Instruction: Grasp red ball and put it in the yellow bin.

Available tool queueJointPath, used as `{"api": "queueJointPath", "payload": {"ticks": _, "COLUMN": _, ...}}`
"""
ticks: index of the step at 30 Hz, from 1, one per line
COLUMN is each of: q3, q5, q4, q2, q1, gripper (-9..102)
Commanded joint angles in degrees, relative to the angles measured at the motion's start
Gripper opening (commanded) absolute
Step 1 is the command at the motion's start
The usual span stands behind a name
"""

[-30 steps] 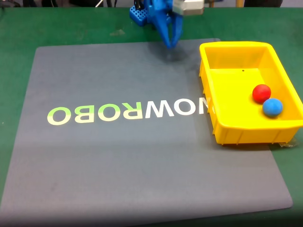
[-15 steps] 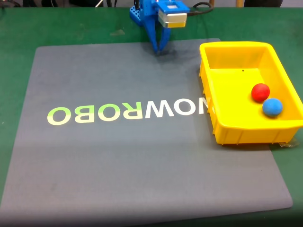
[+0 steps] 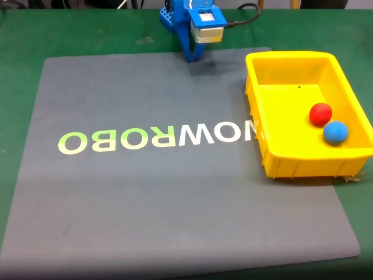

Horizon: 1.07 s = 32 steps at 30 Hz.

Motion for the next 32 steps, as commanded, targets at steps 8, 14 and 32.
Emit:
{"api": "queueJointPath", "payload": {"ticks": 8, "q3": 1.76, "q5": 1.32, "q4": 0.70, "q2": 0.70, "q1": 1.41, "gripper": 0}}
{"api": "queueJointPath", "payload": {"ticks": 14, "q3": 1.76, "q5": 1.85, "q4": 0.70, "q2": 0.62, "q1": 1.49, "gripper": 0}}
{"api": "queueJointPath", "payload": {"ticks": 32, "q3": 1.76, "q5": 2.29, "q4": 0.70, "q2": 0.62, "q1": 1.76, "gripper": 0}}
